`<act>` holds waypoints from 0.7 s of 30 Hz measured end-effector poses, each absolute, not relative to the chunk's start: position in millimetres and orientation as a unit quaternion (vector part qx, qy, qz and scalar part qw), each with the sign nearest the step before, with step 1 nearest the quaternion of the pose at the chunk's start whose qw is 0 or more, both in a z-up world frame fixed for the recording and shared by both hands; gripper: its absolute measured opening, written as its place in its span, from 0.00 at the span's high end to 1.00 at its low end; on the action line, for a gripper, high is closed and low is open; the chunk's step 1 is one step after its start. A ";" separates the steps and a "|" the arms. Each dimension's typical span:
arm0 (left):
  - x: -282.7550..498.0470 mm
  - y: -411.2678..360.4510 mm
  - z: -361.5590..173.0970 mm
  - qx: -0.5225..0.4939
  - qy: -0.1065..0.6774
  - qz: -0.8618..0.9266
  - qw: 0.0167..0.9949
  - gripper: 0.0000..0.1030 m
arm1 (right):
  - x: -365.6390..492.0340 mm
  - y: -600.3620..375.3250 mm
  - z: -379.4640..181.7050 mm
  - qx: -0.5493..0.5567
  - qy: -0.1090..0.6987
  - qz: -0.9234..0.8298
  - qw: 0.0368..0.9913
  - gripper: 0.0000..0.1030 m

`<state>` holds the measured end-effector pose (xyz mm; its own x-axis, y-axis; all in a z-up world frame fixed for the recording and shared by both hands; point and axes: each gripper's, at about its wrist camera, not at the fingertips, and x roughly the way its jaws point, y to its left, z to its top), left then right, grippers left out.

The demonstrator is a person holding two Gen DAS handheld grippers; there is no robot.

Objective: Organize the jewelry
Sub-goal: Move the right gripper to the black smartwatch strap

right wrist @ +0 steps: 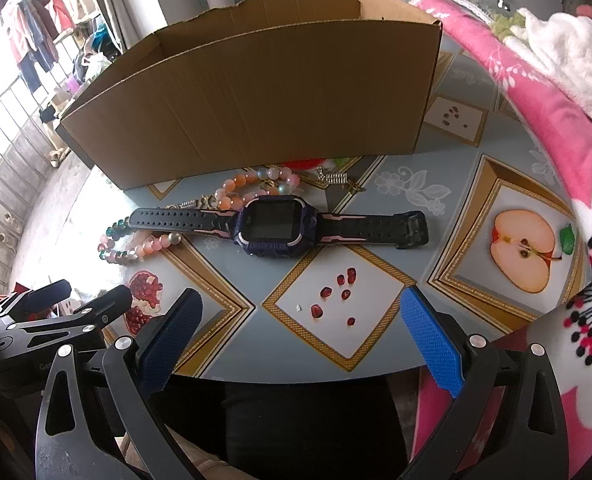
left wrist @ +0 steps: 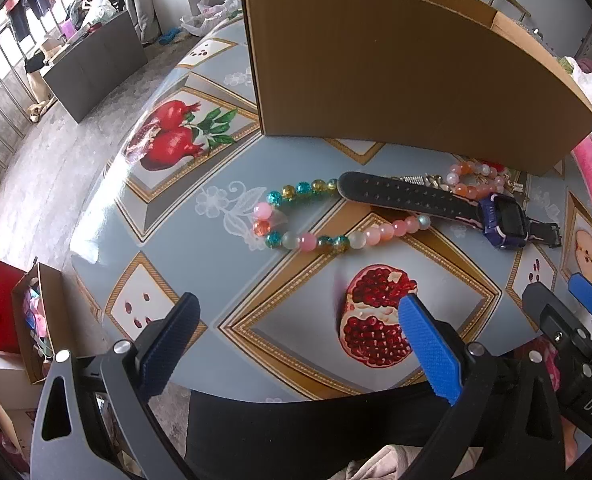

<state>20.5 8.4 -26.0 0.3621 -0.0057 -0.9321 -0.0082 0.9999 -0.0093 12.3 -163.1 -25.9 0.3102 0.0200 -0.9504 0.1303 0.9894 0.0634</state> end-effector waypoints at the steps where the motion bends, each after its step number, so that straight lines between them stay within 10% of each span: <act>1: 21.0 8.5 -26.8 -0.007 0.566 0.000 0.825 0.05 | 13.2 -163.3 -26.3 0.064 0.587 -0.034 0.806 0.08; 21: 42.2 28.3 -37.0 -0.044 0.553 -0.033 0.831 0.05 | 26.4 -181.1 12.7 0.019 0.467 0.001 0.884 0.08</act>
